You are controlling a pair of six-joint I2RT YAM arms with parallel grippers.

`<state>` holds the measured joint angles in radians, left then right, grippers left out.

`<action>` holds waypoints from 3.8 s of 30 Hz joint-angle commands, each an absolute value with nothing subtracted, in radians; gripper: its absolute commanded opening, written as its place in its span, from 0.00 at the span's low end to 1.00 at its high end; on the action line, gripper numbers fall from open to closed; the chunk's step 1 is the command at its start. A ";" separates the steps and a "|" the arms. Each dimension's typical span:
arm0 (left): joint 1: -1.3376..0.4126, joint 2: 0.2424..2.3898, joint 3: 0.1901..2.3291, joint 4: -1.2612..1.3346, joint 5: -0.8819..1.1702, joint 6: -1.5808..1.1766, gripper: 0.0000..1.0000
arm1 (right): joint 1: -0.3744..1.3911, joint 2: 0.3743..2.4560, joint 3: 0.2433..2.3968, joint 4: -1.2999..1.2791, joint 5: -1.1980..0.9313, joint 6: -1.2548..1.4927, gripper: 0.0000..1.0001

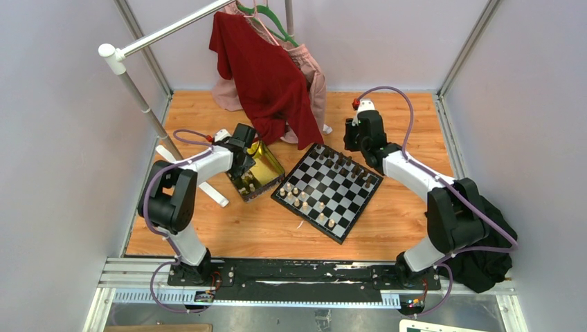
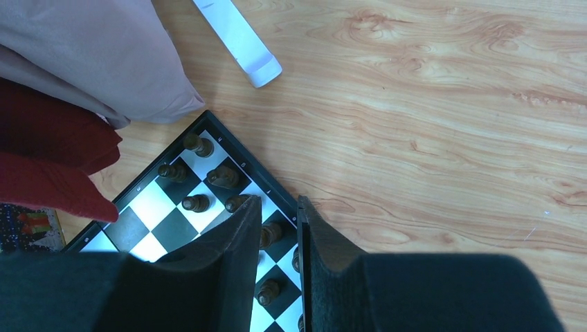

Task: Set up the chess pieces on the board
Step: Pick up the chess piece from the storage box.

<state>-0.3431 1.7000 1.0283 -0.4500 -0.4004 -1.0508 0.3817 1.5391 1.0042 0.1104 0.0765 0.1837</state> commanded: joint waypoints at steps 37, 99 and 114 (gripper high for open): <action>-0.344 1.620 0.947 -0.380 -0.423 -0.975 0.13 | 0.362 1.564 1.060 0.123 0.041 0.186 0.30; -0.834 0.990 0.730 -0.130 0.053 -0.155 0.07 | 0.555 1.095 0.765 0.241 -0.652 0.510 0.29; -0.916 0.975 0.745 -0.157 0.050 -0.094 0.03 | 0.618 1.259 0.785 0.377 -0.726 0.574 0.31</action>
<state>-0.9009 0.9989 0.7235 -0.1699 0.0414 -0.1249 0.5999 1.2449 0.7681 0.3210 -0.6872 0.5564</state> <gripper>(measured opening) 0.242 0.302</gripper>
